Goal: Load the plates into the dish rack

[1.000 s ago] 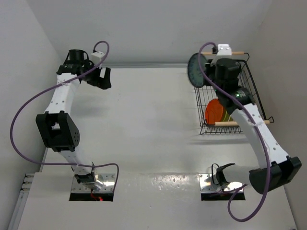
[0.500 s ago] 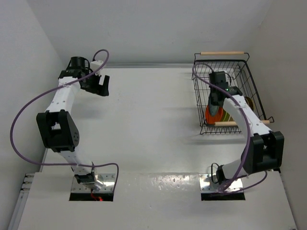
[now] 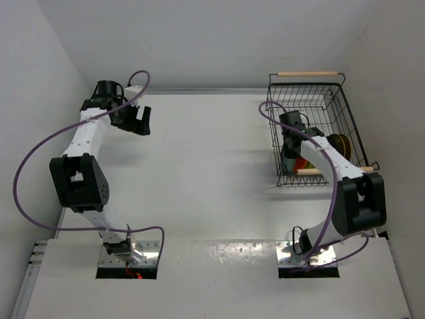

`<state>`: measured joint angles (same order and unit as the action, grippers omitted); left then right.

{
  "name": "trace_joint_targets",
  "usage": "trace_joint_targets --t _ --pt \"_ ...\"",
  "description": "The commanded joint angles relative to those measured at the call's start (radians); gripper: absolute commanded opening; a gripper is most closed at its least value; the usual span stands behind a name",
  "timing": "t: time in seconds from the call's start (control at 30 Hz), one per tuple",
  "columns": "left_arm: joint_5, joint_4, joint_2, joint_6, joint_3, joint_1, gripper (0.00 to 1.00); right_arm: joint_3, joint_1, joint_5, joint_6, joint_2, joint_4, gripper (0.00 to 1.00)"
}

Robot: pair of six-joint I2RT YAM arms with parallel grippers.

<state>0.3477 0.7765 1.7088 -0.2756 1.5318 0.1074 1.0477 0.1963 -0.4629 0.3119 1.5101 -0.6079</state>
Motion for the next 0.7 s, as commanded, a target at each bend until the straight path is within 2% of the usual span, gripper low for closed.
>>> trace_joint_targets --t 0.0,0.03,0.07,0.17,0.27,0.4,0.57,0.67 --pt "0.010 -0.011 -0.049 0.000 -0.001 0.017 1.00 -0.002 0.018 0.001 0.023 0.010 0.025 0.00" --pt "0.010 -0.011 -0.049 -0.001 -0.001 0.017 1.00 0.005 0.023 -0.005 0.021 0.012 0.020 0.04" --pt "0.010 -0.011 -0.049 -0.001 -0.001 0.017 1.00 0.009 0.029 -0.009 0.023 0.018 0.010 0.13" --pt "0.019 -0.011 -0.049 -0.001 -0.001 0.017 1.00 0.028 0.032 -0.033 0.015 0.013 -0.006 0.32" --pt "0.019 -0.011 -0.049 -0.001 -0.001 0.026 1.00 0.051 0.029 -0.039 -0.014 -0.011 -0.004 0.41" --pt "0.019 -0.011 -0.049 -0.010 -0.010 0.026 1.00 0.110 0.015 -0.043 -0.037 -0.063 -0.018 0.43" --pt "0.019 -0.011 -0.067 -0.010 -0.010 0.035 1.00 0.218 -0.004 -0.042 -0.083 -0.122 -0.049 0.53" --pt "0.019 -0.011 -0.077 -0.010 -0.019 0.044 1.00 0.273 -0.021 -0.033 -0.085 -0.197 -0.082 0.72"
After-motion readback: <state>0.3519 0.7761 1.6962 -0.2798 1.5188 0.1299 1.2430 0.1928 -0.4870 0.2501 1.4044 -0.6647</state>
